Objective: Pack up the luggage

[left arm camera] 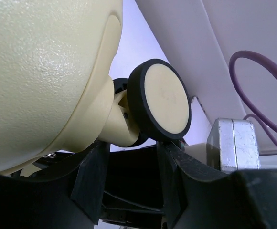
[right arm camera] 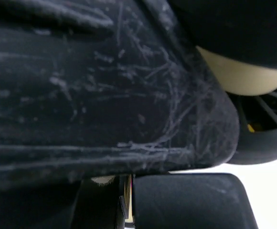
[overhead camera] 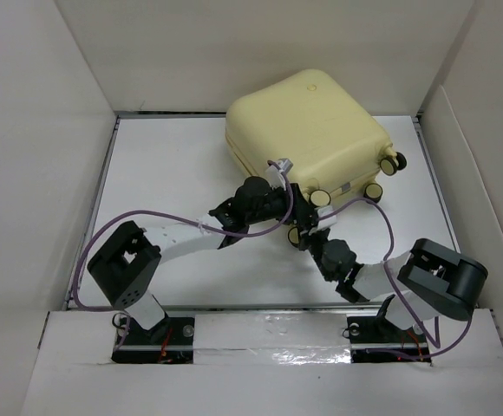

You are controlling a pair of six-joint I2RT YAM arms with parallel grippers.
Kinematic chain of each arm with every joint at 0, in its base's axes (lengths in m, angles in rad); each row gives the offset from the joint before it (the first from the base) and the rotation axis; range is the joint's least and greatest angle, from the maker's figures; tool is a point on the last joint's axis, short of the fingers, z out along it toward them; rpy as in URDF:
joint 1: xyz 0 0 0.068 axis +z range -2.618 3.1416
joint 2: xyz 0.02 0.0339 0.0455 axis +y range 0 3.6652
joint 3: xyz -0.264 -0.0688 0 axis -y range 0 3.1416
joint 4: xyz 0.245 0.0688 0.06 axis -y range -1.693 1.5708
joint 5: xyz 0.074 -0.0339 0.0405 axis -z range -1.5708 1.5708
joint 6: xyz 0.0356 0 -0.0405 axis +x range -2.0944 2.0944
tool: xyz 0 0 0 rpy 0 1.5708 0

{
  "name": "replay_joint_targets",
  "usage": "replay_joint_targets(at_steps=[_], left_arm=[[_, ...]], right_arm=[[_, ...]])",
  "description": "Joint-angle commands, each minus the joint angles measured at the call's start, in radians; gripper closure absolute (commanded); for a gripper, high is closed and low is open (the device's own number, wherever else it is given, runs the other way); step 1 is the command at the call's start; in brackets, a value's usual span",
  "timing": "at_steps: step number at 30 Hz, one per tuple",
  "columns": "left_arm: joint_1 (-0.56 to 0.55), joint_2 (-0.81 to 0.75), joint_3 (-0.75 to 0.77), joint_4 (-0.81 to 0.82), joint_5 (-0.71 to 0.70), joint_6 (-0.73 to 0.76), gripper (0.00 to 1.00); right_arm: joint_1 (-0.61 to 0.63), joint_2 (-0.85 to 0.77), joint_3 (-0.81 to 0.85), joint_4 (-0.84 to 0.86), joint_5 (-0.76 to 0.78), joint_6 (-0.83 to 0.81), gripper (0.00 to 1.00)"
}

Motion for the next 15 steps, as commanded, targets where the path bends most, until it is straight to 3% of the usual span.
replay_joint_targets(at_steps=[1, 8, 15], left_arm=[[-0.018, 0.005, 0.055, 0.173, 0.153, -0.075, 0.59], [-0.007, -0.020, 0.015, 0.181, 0.257, -0.107, 0.49], [-0.007, -0.052, 0.059, -0.012, 0.337, -0.009, 0.41]], right_arm=[[-0.017, -0.061, -0.004, 0.599, -0.106, 0.035, 1.00], [-0.093, -0.044, 0.001, 0.585, -0.346, 0.136, 1.00], [-0.126, 0.028, 0.052, 0.599, -0.536, 0.239, 1.00]])
